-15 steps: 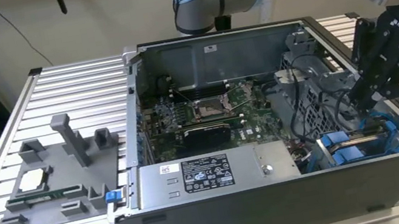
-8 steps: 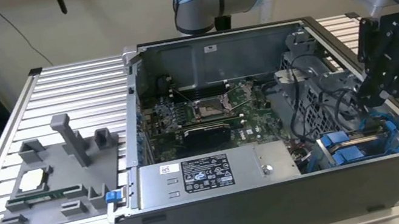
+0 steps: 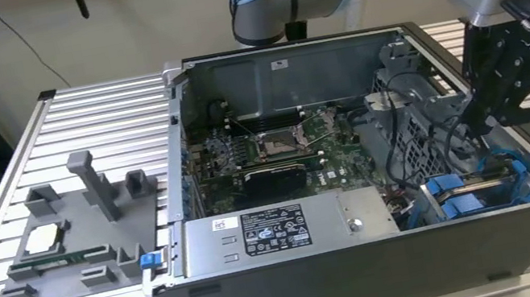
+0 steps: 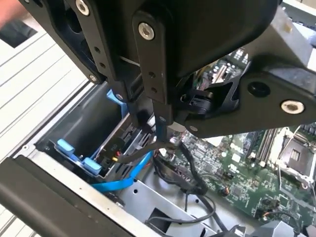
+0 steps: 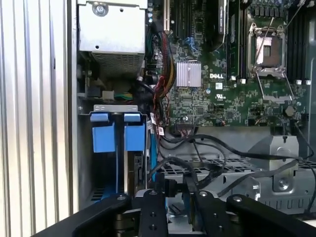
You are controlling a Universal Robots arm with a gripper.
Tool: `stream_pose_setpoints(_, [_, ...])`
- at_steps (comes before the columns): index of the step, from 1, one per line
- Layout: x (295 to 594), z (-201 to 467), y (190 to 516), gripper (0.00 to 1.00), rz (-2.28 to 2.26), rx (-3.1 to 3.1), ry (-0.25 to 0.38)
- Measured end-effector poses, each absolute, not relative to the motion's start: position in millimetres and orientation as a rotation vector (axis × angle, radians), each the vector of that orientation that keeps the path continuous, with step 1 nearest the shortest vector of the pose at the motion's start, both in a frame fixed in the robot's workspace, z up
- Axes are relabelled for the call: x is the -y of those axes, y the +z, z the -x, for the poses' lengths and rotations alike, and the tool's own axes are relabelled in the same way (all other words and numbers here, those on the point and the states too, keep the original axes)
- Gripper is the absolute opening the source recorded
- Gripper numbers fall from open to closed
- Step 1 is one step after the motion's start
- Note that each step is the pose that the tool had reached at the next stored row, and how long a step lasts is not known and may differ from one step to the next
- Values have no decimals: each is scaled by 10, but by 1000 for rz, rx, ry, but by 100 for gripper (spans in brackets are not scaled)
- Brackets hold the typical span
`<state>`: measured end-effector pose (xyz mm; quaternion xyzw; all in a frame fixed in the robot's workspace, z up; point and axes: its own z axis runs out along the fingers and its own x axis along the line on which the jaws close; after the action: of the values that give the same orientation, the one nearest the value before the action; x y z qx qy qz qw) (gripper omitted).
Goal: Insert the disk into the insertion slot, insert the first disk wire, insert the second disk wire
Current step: 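Insert the second disk wire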
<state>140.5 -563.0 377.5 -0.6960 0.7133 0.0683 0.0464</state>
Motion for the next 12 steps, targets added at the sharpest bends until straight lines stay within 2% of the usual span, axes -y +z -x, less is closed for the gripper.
stream_pose_setpoints(7, [5755, -1400, 3768, 0, 2114, -2175, 219])
stream_pose_setpoints(12, [5891, -1399, 3753, 0, 2129, -2199, 267])
